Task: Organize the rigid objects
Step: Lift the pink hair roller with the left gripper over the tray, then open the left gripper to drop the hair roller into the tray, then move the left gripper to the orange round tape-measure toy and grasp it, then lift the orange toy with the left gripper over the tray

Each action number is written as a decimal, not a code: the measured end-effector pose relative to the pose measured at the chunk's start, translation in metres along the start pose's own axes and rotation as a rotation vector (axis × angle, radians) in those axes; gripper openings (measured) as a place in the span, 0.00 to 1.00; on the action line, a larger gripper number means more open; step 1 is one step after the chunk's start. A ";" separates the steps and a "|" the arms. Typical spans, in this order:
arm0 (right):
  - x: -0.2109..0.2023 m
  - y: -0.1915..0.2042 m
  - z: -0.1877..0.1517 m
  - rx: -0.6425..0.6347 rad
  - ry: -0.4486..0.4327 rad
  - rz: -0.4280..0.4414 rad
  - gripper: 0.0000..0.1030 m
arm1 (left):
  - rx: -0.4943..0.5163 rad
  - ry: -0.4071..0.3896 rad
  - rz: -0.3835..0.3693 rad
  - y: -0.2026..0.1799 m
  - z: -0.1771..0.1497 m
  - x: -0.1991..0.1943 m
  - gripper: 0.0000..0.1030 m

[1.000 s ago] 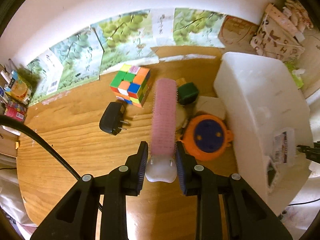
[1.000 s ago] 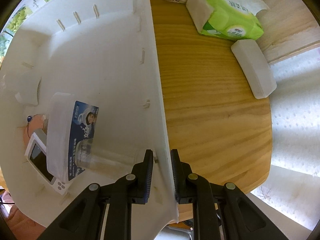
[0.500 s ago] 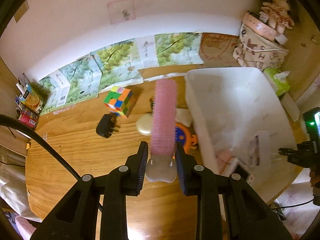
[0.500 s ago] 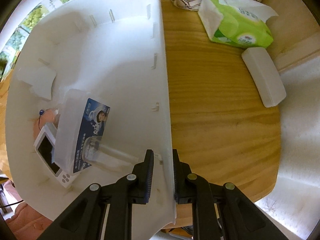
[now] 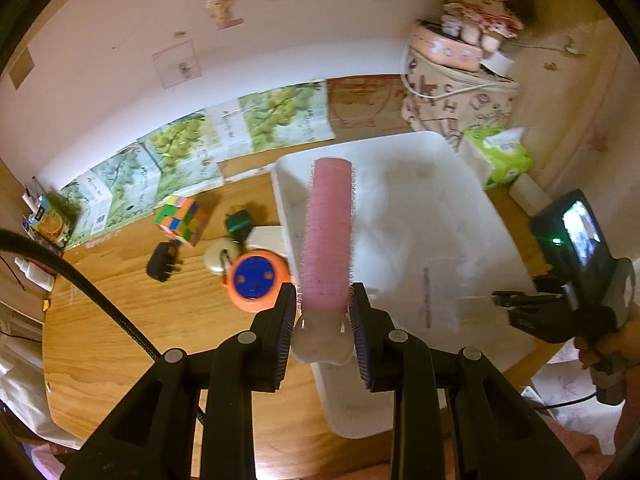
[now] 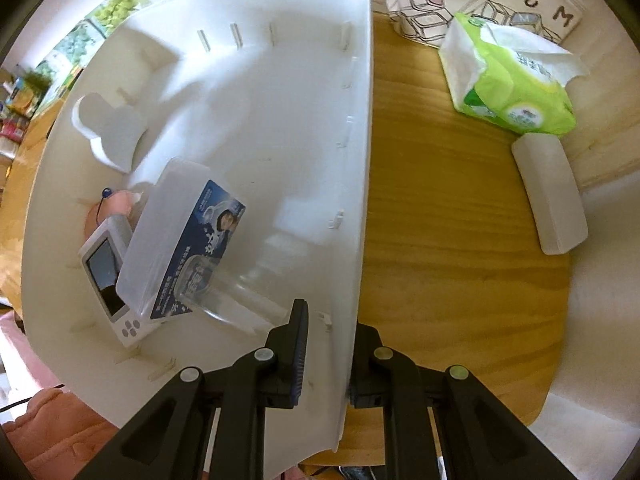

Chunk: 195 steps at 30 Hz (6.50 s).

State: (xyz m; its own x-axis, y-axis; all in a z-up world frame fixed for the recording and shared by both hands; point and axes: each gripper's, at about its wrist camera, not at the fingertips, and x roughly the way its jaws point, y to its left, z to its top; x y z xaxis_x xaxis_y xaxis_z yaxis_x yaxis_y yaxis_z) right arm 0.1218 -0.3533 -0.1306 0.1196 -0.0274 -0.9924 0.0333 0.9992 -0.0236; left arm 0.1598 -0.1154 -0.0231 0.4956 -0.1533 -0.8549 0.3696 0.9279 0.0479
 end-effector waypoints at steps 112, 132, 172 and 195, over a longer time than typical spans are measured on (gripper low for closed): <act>0.019 -0.021 0.023 0.355 0.102 -0.163 0.16 | 0.114 0.218 -0.274 0.110 -0.012 0.177 0.80; 0.017 -0.022 0.024 0.365 0.109 -0.159 0.16 | -0.011 0.095 -0.360 0.124 -0.017 0.191 0.80; 0.019 -0.028 0.016 0.251 0.102 -0.051 0.14 | -0.232 -0.214 -0.201 0.138 -0.037 0.077 0.79; 0.022 -0.014 0.019 0.032 0.102 0.011 0.11 | -0.201 -0.365 -0.199 0.055 -0.025 -0.005 0.79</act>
State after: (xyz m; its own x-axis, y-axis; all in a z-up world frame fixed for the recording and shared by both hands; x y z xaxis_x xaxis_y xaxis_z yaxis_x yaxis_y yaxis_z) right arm 0.1425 -0.3683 -0.1495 0.0187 -0.0119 -0.9998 0.0642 0.9979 -0.0106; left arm 0.1580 -0.0555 -0.0293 0.6880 -0.4118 -0.5976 0.3443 0.9101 -0.2307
